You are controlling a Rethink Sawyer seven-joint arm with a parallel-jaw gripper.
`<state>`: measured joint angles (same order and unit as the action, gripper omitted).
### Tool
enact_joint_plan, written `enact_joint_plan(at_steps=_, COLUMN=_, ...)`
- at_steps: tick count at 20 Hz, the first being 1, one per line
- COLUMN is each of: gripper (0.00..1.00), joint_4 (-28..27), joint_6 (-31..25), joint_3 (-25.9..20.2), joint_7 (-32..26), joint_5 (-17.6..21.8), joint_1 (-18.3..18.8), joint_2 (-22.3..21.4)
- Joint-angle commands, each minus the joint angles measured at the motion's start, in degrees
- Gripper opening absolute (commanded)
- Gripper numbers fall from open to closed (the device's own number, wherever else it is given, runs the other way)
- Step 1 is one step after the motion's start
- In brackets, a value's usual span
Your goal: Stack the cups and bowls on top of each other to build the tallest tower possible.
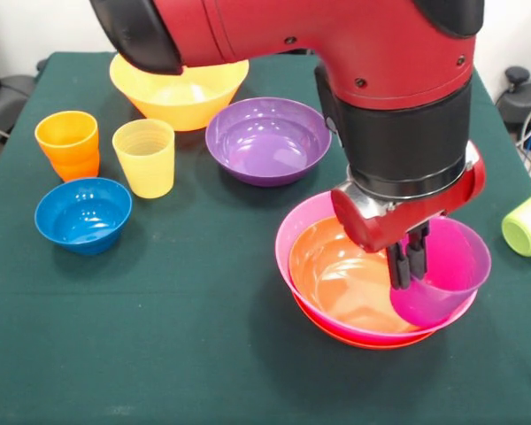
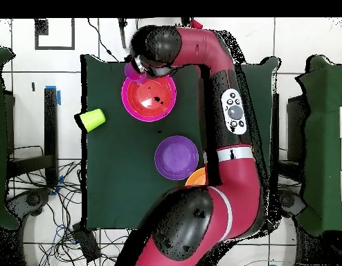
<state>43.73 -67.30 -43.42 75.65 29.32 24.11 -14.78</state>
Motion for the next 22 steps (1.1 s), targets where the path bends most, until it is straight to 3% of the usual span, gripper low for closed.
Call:
enact_joint_plan(at_steps=1, gripper=0.0, joint_4=-2.32, joint_6=-8.58, joint_3=1.07, joint_7=-21.02, joint_5=4.01, joint_1=-0.86, joint_2=2.53)
enact_joint_plan(at_steps=22, gripper=0.0, joint_4=3.39, joint_6=-6.79, joint_3=4.41, joint_7=-19.14, joint_5=6.14, joint_1=0.16, joint_2=1.34)
